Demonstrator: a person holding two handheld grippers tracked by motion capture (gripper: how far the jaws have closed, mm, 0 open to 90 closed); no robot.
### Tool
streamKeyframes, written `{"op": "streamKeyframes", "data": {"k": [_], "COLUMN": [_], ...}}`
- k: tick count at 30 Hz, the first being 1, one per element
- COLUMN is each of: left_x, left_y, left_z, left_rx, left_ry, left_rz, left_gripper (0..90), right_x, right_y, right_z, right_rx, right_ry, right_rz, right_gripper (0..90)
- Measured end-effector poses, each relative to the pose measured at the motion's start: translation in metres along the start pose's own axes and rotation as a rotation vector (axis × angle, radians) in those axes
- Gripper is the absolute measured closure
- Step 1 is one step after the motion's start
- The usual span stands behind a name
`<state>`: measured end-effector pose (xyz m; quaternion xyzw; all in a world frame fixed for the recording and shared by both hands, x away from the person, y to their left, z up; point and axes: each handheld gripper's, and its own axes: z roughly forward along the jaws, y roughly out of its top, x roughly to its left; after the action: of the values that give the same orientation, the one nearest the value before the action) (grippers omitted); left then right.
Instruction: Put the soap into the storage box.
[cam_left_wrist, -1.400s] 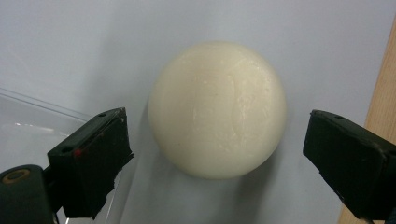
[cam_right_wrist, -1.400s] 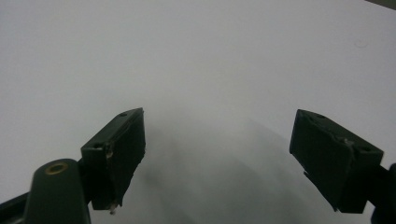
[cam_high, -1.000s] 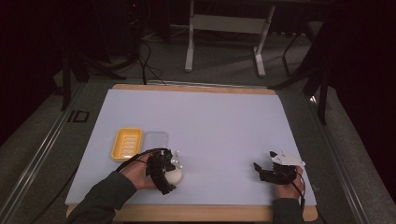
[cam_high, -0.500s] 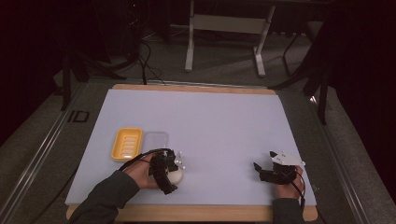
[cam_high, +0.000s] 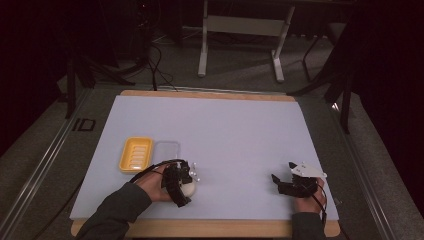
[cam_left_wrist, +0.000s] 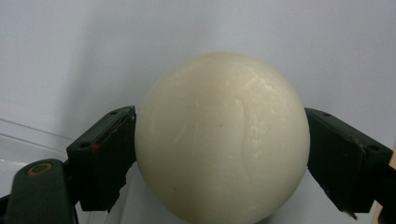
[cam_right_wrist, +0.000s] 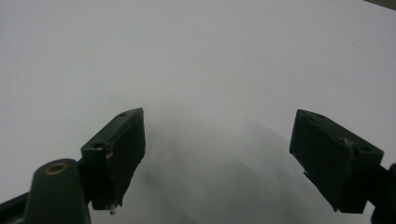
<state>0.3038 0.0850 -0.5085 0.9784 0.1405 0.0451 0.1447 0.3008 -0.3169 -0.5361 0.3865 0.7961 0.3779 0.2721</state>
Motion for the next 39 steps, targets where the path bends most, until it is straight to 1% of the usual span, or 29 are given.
{"op": "streamKeyframes", "data": {"k": [2, 6, 7, 8, 10, 14, 17, 22, 23, 24, 25, 29, 39], "left_x": [0.001, 0.001, 0.002, 0.002, 0.003, 0.004, 0.006, 0.004, 0.005, 0.005, 0.005, 0.004, 0.004], "left_y": [0.001, 0.001, 0.001, 0.001, 0.002, 0.003, 0.003, 0.006, 0.007, 0.007, 0.009, 0.011, 0.012], "left_z": [0.001, 0.001, 0.0, 0.0, 0.0, -0.001, -0.001, -0.001, -0.001, -0.001, -0.001, -0.001, -0.001], "left_rx": [0.006, 0.012, 0.012, 0.012, 0.018, 0.032, 0.037, 0.055, 0.064, 0.064, 0.078, 0.093, 0.105], "left_ry": [0.002, -0.007, -0.026, -0.026, -0.034, -0.036, -0.046, -0.042, -0.042, -0.042, -0.043, -0.039, -0.033], "left_rz": [0.004, 0.005, 0.003, 0.003, 0.003, 0.013, 0.007, 0.014, 0.023, 0.023, 0.032, 0.037, 0.046], "left_gripper": [15.0, 16.6, 18.2, 20.7, 20.9, 22.0, 25.2, 25.1, 25.0, 25.1, 25.1, 25.4, 25.7], "right_x": [0.0, 0.0, 0.0, 0.0, 0.0, 0.0, 0.0, 0.0, 0.0, 0.0, 0.0, 0.0, 0.0], "right_y": [0.0, 0.0, 0.0, 0.0, 0.0, 0.0, 0.0, 0.0, 0.0, 0.0, 0.0, 0.0, 0.0], "right_z": [0.0, 0.0, 0.0, 0.0, 0.0, 0.0, 0.0, 0.0, 0.0, 0.0, 0.0, 0.0, 0.0], "right_rx": [-0.001, -0.001, 0.0, 0.0, 0.0, 0.0, 0.001, 0.001, 0.002, 0.002, 0.002, 0.002, 0.002], "right_ry": [0.0, 0.0, 0.0, 0.0, 0.0, 0.0, 0.0, 0.0, -0.001, -0.001, -0.001, -0.001, -0.001], "right_rz": [-0.001, -0.001, -0.001, -0.001, -0.001, 0.0, -0.002, -0.002, -0.002, -0.002, -0.003, -0.002, -0.003], "right_gripper": [17.9, 17.9, 17.9, 17.9, 17.9, 17.9, 17.9, 17.9, 17.9, 17.9, 17.9, 17.9, 17.9]}}
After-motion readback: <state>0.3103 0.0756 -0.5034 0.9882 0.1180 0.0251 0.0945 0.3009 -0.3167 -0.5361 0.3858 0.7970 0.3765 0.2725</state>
